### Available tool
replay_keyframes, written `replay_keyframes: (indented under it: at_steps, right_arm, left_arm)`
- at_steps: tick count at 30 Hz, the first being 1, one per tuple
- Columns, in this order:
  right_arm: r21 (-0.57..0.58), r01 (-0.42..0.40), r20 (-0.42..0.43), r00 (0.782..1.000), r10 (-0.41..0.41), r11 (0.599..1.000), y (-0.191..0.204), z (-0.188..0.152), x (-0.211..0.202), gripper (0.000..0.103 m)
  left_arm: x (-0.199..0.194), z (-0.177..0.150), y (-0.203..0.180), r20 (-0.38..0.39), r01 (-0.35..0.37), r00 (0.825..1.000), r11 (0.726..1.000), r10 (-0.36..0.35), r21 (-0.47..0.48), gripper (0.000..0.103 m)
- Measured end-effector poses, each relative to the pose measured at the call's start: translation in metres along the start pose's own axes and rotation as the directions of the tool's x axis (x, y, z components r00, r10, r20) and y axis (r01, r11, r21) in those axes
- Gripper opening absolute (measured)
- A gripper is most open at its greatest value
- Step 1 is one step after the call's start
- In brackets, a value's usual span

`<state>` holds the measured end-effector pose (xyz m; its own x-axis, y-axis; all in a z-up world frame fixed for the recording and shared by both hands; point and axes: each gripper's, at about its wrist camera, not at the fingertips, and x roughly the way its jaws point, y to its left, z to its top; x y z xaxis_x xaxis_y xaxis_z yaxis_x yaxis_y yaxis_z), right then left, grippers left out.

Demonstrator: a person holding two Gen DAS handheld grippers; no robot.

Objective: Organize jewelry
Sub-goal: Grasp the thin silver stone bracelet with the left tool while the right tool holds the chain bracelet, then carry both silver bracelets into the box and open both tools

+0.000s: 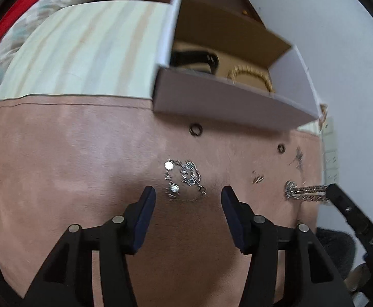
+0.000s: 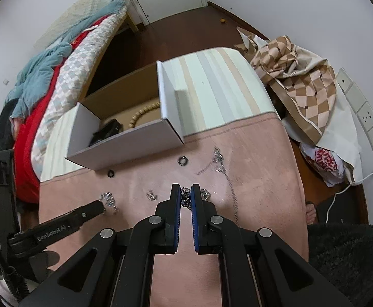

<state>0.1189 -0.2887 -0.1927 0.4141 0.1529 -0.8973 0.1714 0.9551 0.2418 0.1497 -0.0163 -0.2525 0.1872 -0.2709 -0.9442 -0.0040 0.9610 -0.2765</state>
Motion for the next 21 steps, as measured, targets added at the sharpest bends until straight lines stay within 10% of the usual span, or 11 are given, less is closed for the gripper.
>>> replay_keyframes:
  at_steps: [6, 9, 21]
  right_arm:
    - [0.022, 0.036, -0.016, 0.999, -0.035, 0.999, -0.011, -0.003, 0.01, 0.008]
    - [0.024, 0.044, -0.017, 0.999, -0.043, 0.999, -0.014, -0.003, 0.012, 0.008]
    - [0.025, -0.019, 0.025, 1.0, 0.019, 1.0, -0.001, 0.007, -0.009, 0.008]
  left_arm:
    - [0.012, -0.006, -0.035, 0.058, -0.178, 0.984, 0.97, 0.17, 0.167, 0.05]
    - [0.009, -0.009, -0.042, 0.114, -0.22, 0.973, 0.953, 0.2, 0.208, 0.013]
    - [-0.044, -0.011, 0.025, 0.097, -0.017, 0.995, 0.998, 0.022, -0.054, 0.002]
